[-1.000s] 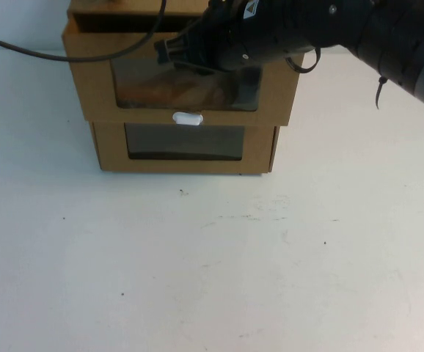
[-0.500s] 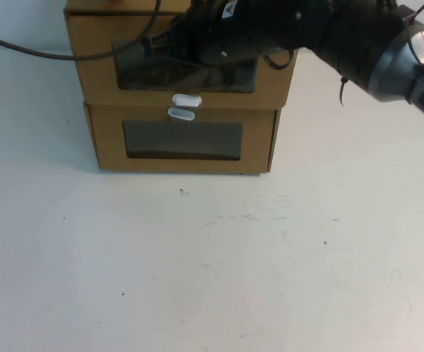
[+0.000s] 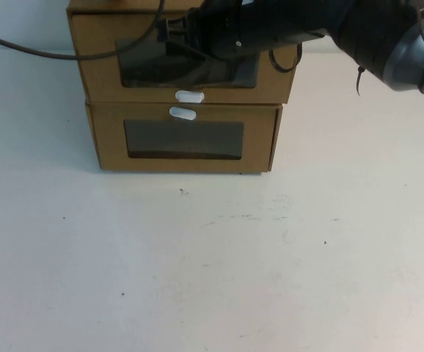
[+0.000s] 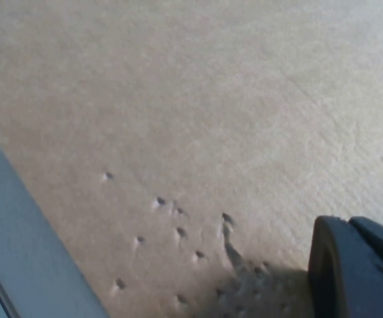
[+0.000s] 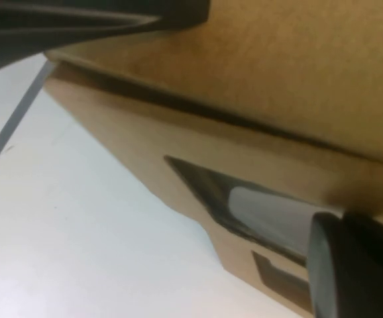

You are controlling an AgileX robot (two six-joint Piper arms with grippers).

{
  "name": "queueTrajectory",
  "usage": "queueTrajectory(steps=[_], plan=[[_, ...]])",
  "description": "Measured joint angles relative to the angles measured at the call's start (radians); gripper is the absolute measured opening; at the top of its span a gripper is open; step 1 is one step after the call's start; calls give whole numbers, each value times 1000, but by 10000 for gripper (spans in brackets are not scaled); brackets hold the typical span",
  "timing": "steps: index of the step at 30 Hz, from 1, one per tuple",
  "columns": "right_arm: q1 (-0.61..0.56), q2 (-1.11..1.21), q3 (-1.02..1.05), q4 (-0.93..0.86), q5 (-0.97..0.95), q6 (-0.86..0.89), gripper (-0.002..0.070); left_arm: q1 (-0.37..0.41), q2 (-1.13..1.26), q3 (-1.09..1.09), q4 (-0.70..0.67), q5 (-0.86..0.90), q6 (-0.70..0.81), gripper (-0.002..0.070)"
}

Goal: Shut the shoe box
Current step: Close the shoe box with your right arm

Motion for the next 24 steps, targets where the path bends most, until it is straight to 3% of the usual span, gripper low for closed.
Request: queueTrajectory(steps=[11,24], plan=[[-16,8,0,84,-14,-64,-13,0,0,0,0,0,0,-5],[-29,-91,-1,95,162,-99,-13,0,-79,-129,40,110,-2,-5]])
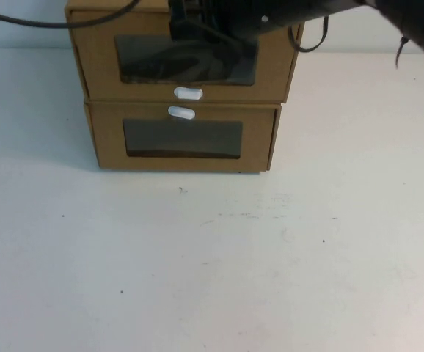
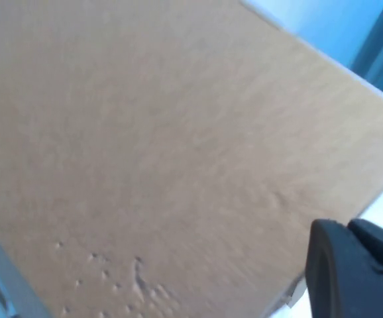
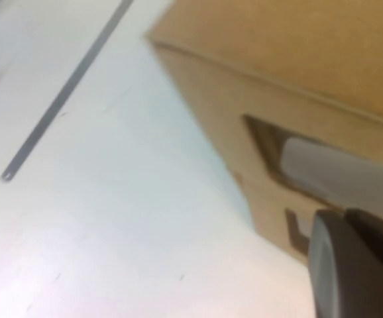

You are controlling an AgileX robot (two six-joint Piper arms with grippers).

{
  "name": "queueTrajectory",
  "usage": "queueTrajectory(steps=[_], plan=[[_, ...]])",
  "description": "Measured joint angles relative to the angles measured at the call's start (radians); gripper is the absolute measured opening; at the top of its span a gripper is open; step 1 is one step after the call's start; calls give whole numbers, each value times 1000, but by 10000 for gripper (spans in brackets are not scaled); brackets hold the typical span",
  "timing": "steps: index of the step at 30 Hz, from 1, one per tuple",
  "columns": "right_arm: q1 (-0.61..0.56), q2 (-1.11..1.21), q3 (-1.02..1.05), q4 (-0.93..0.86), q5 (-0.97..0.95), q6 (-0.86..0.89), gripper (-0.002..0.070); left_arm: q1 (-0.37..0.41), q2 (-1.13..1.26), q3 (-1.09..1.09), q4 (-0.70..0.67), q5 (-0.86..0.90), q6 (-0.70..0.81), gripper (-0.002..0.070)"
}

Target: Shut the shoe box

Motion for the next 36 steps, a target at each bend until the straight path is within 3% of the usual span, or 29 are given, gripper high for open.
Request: queueTrajectory(steps=[7,11,16,21,28,36], plan=[[0,-147,-3,-164,177,71,-13,0,-143,50,74,10,0,-5],[0,-235,0,-313,324,146,-13,9,-276,207,87,-57,20,-5],[0,-384,104,-456,358,222,-13,17,-479,503,87,-210,60,-5],[0,-626,352,-508,313,265,-13,17,-737,868,19,-376,139,-5],[0,-1041,843,-511,101,350,-13,17,-1205,1365,-108,-624,239,-5],[0,-1391,1306,-505,-145,414,-13,17,-1729,1782,-125,-784,261,-5]])
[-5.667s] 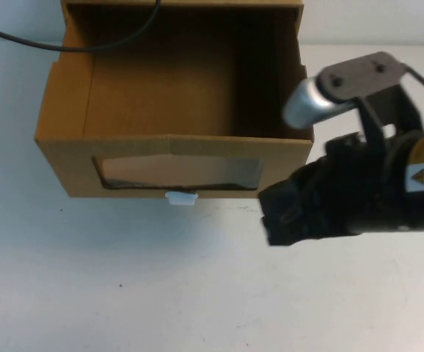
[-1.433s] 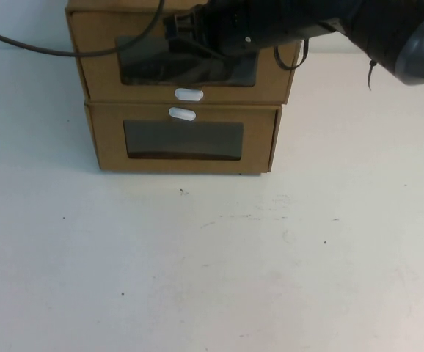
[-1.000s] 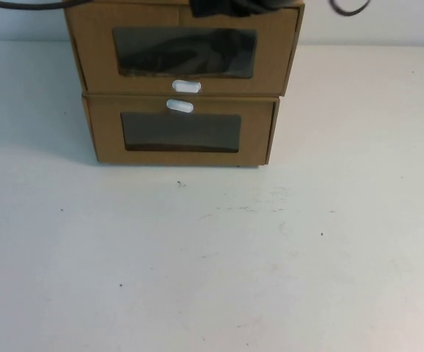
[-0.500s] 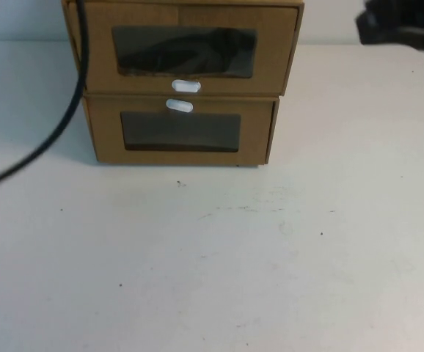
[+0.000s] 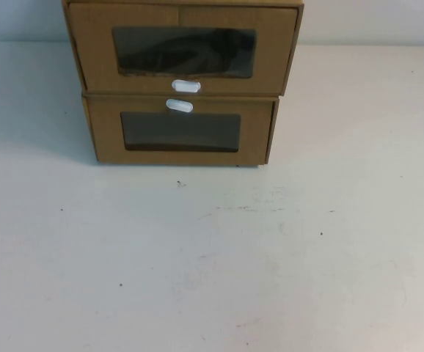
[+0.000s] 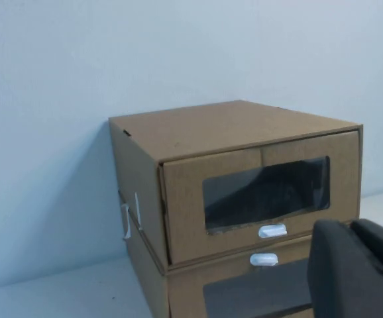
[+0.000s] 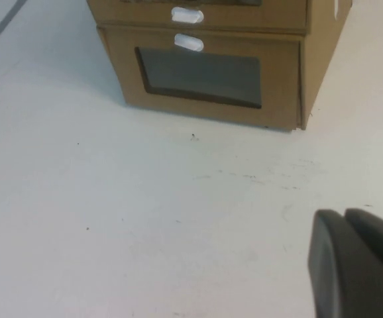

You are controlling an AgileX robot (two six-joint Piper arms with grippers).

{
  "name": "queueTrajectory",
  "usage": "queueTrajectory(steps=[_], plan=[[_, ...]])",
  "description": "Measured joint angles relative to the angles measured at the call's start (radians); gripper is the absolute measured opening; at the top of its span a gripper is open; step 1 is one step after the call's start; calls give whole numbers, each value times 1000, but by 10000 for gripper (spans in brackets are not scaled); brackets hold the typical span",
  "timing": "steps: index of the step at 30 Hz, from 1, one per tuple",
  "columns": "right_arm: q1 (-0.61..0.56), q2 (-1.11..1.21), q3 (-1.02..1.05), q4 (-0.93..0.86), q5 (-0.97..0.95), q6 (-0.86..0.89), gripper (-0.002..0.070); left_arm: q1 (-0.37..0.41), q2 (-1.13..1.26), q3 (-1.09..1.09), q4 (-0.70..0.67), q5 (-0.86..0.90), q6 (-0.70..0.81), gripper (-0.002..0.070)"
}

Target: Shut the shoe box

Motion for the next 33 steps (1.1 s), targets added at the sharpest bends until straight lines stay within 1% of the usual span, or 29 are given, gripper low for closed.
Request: queueTrajectory(steps=[4,6,12,16,18,21,33], plan=[[0,-106,187,2,-182,5,-13,0,-140,144,-2,-46,0,-5],[0,-145,279,2,-317,16,-13,0,-175,214,-2,-80,0,-5],[0,-168,509,7,-748,25,-13,0,-188,406,-19,-196,2,-5],[0,-168,622,12,-922,25,-13,0,-188,510,-47,-270,2,-5],[-2,-166,661,12,-969,25,-13,1,-188,520,-34,-276,18,-5],[-2,-166,690,14,-989,25,-13,1,-188,522,-31,-272,27,-5],[-2,-166,706,14,-980,25,-13,1,-188,522,-24,-249,31,-5]])
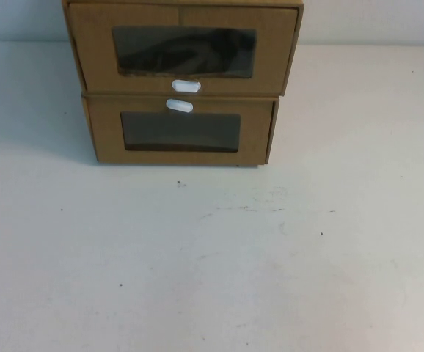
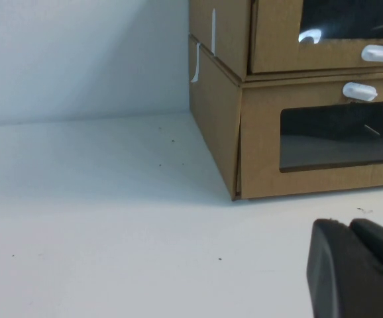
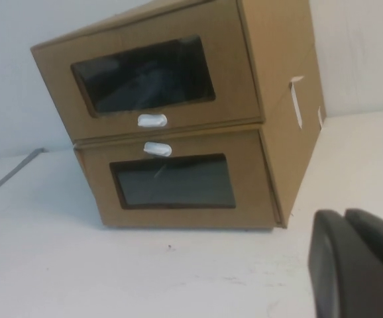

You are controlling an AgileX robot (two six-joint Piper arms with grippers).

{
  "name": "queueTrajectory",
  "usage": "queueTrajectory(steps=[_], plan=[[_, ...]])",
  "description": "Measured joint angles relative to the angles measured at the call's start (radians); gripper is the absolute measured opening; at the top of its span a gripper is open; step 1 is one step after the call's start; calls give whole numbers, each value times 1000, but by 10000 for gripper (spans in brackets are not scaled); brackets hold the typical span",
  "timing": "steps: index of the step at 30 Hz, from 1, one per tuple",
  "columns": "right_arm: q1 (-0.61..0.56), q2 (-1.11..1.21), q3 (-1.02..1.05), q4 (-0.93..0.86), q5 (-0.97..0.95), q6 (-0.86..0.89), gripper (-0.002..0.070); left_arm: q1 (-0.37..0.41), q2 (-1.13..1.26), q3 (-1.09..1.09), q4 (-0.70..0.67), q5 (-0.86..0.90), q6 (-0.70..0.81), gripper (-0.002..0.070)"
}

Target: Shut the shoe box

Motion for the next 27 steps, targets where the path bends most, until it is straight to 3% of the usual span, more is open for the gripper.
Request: queueTrajectory(steps=[11,22,27], plan=[[-12,-41,2,4,105,-54,-13,0,0,0,1,6,0,-5],[-365,-298,2,1,445,-73,-13,0,0,0,4,14,0,-5],[-449,-405,25,-6,521,-123,-13,0,0,0,4,14,0,-5]])
